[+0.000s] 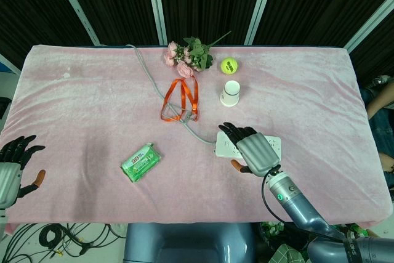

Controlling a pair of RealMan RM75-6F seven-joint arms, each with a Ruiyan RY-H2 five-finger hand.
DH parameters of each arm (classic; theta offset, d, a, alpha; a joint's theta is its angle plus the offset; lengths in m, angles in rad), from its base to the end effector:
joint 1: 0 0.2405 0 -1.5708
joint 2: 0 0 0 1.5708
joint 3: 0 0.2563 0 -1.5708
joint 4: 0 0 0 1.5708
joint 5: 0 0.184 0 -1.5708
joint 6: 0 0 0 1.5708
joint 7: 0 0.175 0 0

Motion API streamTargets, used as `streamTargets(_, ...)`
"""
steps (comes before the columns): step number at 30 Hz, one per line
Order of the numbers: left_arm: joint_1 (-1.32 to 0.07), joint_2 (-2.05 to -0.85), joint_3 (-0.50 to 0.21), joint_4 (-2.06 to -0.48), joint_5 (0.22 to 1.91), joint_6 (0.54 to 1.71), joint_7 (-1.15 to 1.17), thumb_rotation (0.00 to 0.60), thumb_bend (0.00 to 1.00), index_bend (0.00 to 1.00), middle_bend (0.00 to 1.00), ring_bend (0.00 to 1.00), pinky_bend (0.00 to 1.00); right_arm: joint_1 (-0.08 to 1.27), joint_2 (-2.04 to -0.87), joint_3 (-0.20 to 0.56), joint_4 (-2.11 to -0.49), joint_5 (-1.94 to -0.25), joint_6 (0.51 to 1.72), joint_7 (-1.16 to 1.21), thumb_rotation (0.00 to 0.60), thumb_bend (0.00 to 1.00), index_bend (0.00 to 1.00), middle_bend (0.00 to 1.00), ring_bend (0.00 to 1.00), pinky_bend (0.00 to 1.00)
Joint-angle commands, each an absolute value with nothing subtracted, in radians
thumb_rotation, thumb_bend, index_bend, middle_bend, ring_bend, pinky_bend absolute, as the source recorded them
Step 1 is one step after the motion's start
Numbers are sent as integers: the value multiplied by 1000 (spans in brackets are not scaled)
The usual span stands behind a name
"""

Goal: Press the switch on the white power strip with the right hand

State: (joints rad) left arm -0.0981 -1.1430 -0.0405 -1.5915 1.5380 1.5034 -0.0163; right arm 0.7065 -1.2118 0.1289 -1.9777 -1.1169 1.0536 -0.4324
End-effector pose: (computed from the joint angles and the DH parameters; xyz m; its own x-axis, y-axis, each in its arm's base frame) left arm -0.2936 0.2121 0.1759 0.3795 -0.0109 0.9251 0.9233 -0.0584 -0.3795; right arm -0.1071 -0.3161 0.0757 0.4379 -0.2574 0.8614 -0.8439 -0.4481 0.2951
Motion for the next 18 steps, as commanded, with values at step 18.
streamTargets(18,-99,-1143,-41,-1596,1528,1499,-13,600,376,257,104,43,112,700,-1215,125,-1969,-1122,1054,-427,600,235,0,90,241,244)
